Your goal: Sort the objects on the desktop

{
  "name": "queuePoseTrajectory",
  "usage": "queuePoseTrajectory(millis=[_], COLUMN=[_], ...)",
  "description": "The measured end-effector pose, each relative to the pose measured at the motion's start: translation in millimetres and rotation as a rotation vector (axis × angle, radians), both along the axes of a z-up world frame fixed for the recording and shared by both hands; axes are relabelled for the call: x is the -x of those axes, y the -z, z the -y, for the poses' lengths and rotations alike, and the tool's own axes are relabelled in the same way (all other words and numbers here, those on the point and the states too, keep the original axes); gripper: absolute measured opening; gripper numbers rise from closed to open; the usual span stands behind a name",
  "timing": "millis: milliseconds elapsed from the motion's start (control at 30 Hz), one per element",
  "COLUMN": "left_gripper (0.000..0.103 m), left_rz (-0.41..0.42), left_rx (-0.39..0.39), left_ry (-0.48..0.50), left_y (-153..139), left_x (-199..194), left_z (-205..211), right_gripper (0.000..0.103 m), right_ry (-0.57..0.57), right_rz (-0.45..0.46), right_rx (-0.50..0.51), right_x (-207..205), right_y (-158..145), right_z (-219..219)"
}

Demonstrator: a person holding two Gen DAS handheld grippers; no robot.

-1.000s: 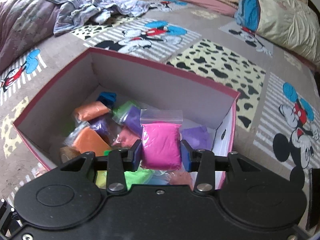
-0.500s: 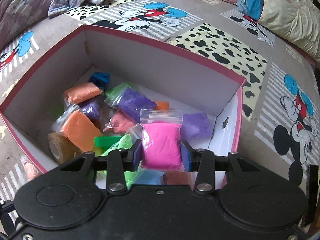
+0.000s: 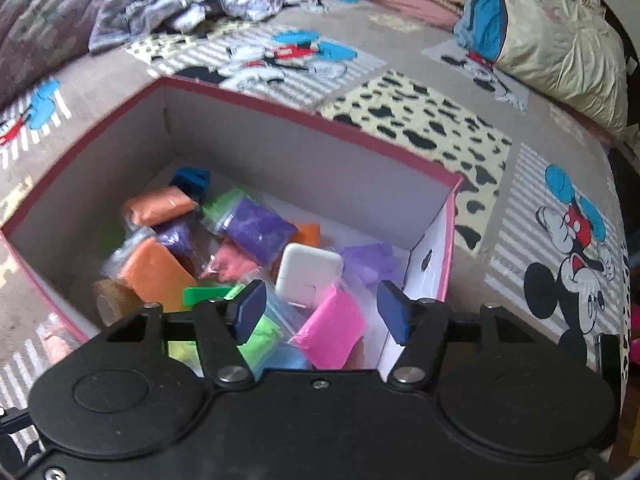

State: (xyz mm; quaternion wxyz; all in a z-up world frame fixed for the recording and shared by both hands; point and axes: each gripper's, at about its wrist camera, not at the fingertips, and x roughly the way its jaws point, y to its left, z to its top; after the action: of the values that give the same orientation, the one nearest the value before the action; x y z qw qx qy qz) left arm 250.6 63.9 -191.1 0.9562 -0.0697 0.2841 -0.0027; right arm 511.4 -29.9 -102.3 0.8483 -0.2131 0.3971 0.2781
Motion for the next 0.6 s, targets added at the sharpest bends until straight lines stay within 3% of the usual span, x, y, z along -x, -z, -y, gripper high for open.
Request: queuePoseTrajectory(millis=[300,600], left_gripper=[0.071,0.071], left_rz=[-0.001,-0.011], left_rx=[-0.005,-0.027], left_ry=[0.019,0.116], left_y=[4.0,3.8], left_x=[-1.0,0.6], left_z=[-1.3,-4.9], right_gripper=[0.061,0.061], right_ry=[-0.031,-0.067], right_rz=[0.087,0.04], right_rx=[-0.067,-0.155], right_x=[34.1,93.8], right_y=[-22.6,-12.2], right_z=[20.1,47.6])
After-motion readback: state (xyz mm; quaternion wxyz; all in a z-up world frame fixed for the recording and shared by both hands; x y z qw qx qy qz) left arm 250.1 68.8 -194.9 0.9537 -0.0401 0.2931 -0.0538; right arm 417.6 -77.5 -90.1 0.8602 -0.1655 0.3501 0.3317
